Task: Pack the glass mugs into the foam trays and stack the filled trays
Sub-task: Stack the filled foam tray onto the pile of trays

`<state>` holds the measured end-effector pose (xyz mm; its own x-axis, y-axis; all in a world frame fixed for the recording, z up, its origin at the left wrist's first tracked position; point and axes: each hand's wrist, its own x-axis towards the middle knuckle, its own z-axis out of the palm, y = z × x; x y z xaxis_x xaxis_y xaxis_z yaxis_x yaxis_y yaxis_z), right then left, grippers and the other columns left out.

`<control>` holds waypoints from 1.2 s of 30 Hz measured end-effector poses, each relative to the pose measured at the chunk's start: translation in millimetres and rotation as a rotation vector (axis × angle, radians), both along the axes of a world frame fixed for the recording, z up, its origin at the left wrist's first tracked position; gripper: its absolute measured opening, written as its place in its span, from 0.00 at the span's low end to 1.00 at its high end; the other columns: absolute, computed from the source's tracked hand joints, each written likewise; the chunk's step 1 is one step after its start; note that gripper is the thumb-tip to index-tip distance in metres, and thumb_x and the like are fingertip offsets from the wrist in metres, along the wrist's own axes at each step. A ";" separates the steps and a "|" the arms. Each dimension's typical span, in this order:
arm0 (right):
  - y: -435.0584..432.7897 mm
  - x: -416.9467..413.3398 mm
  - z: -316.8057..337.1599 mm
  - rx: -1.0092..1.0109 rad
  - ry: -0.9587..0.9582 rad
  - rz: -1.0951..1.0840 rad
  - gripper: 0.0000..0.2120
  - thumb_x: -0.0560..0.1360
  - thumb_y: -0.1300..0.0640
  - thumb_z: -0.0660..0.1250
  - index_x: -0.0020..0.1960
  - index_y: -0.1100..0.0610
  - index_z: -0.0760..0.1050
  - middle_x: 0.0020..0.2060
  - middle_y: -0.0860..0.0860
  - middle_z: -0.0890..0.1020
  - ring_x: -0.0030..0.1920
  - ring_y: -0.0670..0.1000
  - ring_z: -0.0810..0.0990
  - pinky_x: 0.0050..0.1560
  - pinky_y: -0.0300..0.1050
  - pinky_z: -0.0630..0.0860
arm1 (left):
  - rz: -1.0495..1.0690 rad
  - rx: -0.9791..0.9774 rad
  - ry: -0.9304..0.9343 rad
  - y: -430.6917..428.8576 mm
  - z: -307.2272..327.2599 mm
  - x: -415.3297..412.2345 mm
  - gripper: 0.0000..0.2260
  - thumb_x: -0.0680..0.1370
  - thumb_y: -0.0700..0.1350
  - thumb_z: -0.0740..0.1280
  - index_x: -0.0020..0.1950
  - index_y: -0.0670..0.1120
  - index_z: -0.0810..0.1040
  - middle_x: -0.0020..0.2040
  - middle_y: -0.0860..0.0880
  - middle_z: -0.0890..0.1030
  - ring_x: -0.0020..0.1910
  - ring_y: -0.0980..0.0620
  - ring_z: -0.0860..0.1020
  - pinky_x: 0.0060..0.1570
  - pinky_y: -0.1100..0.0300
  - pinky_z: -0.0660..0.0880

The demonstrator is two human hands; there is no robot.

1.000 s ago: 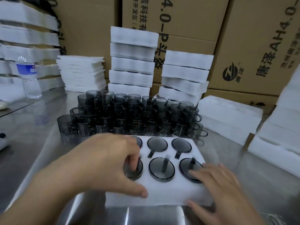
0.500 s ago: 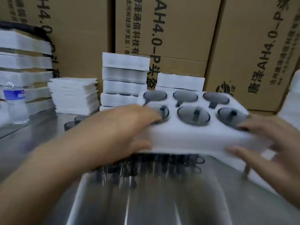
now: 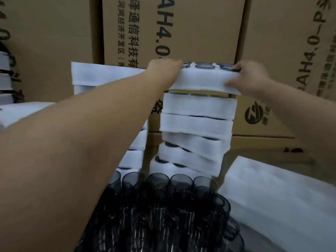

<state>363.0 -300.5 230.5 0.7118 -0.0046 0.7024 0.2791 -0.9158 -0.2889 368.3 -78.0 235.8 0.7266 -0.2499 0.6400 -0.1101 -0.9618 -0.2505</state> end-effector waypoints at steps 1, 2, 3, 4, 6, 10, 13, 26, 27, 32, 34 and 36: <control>3.3 11.1 -2.3 0.003 0.003 -0.002 0.22 0.74 0.55 0.71 0.64 0.60 0.72 0.59 0.59 0.75 0.54 0.57 0.75 0.48 0.46 0.69 | 0.012 -0.031 0.009 0.1 -2.9 9.9 0.14 0.78 0.34 0.59 0.63 0.42 0.67 0.56 0.41 0.76 0.48 0.42 0.73 0.40 0.51 0.65; 6.8 20.5 -5.9 -0.002 0.002 -0.006 0.21 0.74 0.55 0.70 0.65 0.61 0.72 0.60 0.59 0.75 0.57 0.58 0.75 0.50 0.47 0.70 | 0.021 -0.051 0.022 1.3 -5.8 17.6 0.15 0.78 0.33 0.59 0.64 0.42 0.67 0.57 0.40 0.75 0.51 0.41 0.74 0.41 0.50 0.66; 9.6 27.8 -10.3 -0.011 -0.003 -0.008 0.21 0.75 0.56 0.69 0.65 0.61 0.71 0.61 0.59 0.75 0.59 0.59 0.74 0.52 0.49 0.71 | 0.026 -0.060 0.036 2.4 -8.7 23.4 0.16 0.77 0.33 0.59 0.64 0.41 0.67 0.58 0.40 0.75 0.54 0.40 0.74 0.43 0.50 0.67; 11.6 33.1 -15.4 -0.015 -0.012 -0.004 0.19 0.76 0.58 0.67 0.66 0.60 0.71 0.62 0.59 0.74 0.60 0.60 0.74 0.53 0.50 0.71 | 0.028 -0.063 0.051 3.5 -12.5 27.4 0.18 0.77 0.32 0.59 0.66 0.41 0.66 0.60 0.39 0.74 0.56 0.39 0.74 0.45 0.49 0.68; 13.0 35.7 -22.8 -0.008 -0.038 0.006 0.17 0.77 0.60 0.61 0.66 0.59 0.71 0.62 0.58 0.74 0.59 0.58 0.74 0.51 0.48 0.71 | 0.015 -0.089 0.089 6.1 -20.6 29.9 0.24 0.76 0.30 0.57 0.72 0.41 0.62 0.67 0.39 0.71 0.63 0.38 0.71 0.54 0.48 0.69; 5.8 20.7 -28.1 -0.088 0.044 0.005 0.26 0.79 0.59 0.59 0.76 0.56 0.59 0.75 0.55 0.61 0.72 0.56 0.63 0.67 0.47 0.63 | -0.019 -0.120 0.139 11.1 -34.5 19.5 0.33 0.77 0.30 0.54 0.79 0.46 0.44 0.79 0.45 0.46 0.75 0.41 0.56 0.69 0.47 0.63; -4.8 -7.4 -29.2 -0.003 0.124 0.014 0.30 0.79 0.57 0.61 0.77 0.57 0.54 0.76 0.56 0.58 0.72 0.57 0.62 0.65 0.49 0.65 | -0.014 -0.092 0.066 6.4 -48.1 0.6 0.31 0.78 0.35 0.56 0.78 0.45 0.45 0.79 0.42 0.43 0.77 0.42 0.48 0.72 0.48 0.54; -72.0 -169.6 -176.1 -0.380 0.701 -0.481 0.26 0.78 0.53 0.56 0.74 0.56 0.57 0.67 0.58 0.69 0.66 0.58 0.68 0.68 0.54 0.60 | -0.423 -0.095 0.619 -118.0 -178.2 -106.7 0.22 0.80 0.42 0.56 0.74 0.53 0.64 0.73 0.48 0.67 0.69 0.46 0.66 0.63 0.52 0.65; -76.8 -169.3 -186.4 -0.452 0.717 -0.536 0.28 0.78 0.53 0.55 0.76 0.55 0.53 0.67 0.57 0.70 0.67 0.58 0.67 0.72 0.57 0.53 | -0.407 -0.095 0.643 -124.6 -183.2 -110.1 0.23 0.80 0.41 0.56 0.75 0.52 0.62 0.73 0.47 0.66 0.70 0.46 0.66 0.65 0.52 0.64; -96.3 -167.8 -211.2 -0.547 0.537 -0.463 0.30 0.78 0.57 0.56 0.77 0.50 0.49 0.57 0.53 0.76 0.60 0.55 0.73 0.74 0.58 0.48 | -0.349 -0.020 0.630 -140.0 -196.7 -123.0 0.26 0.78 0.39 0.57 0.76 0.50 0.58 0.73 0.45 0.65 0.69 0.44 0.65 0.66 0.49 0.63; -96.6 -169.7 -213.2 -0.506 0.414 -0.417 0.29 0.77 0.58 0.57 0.76 0.48 0.53 0.49 0.51 0.75 0.55 0.54 0.74 0.73 0.56 0.49 | -0.366 -0.005 0.567 -138.0 -196.1 -123.4 0.27 0.77 0.37 0.57 0.76 0.49 0.57 0.72 0.46 0.64 0.69 0.44 0.64 0.66 0.48 0.63; -95.2 -175.0 -213.4 -0.432 0.348 -0.384 0.27 0.78 0.58 0.58 0.75 0.47 0.55 0.45 0.50 0.73 0.52 0.54 0.74 0.73 0.56 0.49 | -0.397 -0.013 0.476 -132.7 -189.5 -122.2 0.28 0.77 0.36 0.58 0.76 0.49 0.58 0.72 0.46 0.65 0.70 0.44 0.63 0.67 0.50 0.61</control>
